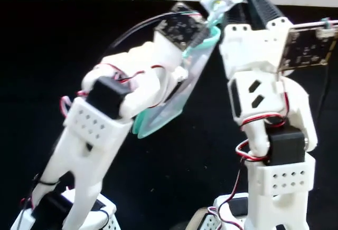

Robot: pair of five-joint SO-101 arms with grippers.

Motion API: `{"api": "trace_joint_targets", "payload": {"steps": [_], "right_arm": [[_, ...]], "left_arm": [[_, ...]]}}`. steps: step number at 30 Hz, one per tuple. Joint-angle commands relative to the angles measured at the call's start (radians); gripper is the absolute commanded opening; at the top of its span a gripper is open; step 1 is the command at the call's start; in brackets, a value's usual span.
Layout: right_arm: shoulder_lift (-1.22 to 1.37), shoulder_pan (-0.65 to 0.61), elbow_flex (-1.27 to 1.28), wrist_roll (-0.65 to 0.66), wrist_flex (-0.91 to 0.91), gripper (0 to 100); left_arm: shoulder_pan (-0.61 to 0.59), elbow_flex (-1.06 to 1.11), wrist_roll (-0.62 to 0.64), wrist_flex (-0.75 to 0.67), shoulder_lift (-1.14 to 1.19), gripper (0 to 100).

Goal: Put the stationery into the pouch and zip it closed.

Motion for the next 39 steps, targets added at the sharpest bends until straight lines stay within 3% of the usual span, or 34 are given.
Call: {"api": "trace_joint_targets", "payload": {"steps": [1, 8, 16, 31, 34, 39], "right_arm": [[-0.022, 0.071, -0.05, 0.009, -0.004, 0.5], [-0.021, 0.173, -0.048, 0.003, -0.005, 0.5], [-0.01, 0.236, -0.041, 0.002, -0.058, 0.5], [-0.015, 0.239, 0.259, 0.008, -0.068, 0.5], [-0.012, 0.283, 0.374, 0.009, -0.182, 0.5], [-0.008, 0.364, 0.575, 0.011, -0.535, 0.5]], "left_arm": [[-0.064, -0.03, -0.014, 0.048, -0.094, 1], [-0.124, -0.028, -0.014, 0.146, -0.17, 1], [-0.119, -0.028, -0.094, 0.374, -0.268, 1], [-0.157, -0.028, -0.089, 0.417, -0.472, 1], [-0.156, 0.007, -0.089, 0.419, -0.496, 1], [-0.151, 0.124, -0.095, 0.419, -0.541, 1]]}}
